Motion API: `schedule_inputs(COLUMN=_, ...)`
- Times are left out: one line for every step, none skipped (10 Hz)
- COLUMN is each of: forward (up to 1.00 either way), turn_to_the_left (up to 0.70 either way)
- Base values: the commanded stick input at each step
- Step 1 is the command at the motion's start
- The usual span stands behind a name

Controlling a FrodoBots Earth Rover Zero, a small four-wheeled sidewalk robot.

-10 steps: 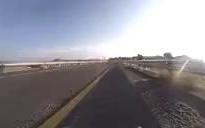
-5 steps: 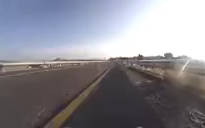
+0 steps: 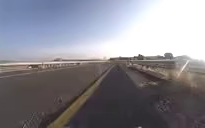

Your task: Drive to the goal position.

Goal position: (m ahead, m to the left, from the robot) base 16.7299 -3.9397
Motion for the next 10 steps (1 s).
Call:
schedule_inputs(forward=0.50, turn_to_the_left=0.00)
schedule_inputs(forward=0.50, turn_to_the_left=0.00)
schedule_inputs(forward=0.50, turn_to_the_left=0.00)
schedule_inputs(forward=0.50, turn_to_the_left=0.00)
schedule_inputs(forward=0.50, turn_to_the_left=0.00)
schedule_inputs(forward=0.50, turn_to_the_left=0.00)
schedule_inputs(forward=0.50, turn_to_the_left=0.00)
schedule_inputs(forward=0.50, turn_to_the_left=0.00)
schedule_inputs(forward=0.50, turn_to_the_left=0.00)
schedule_inputs(forward=0.50, turn_to_the_left=0.00)
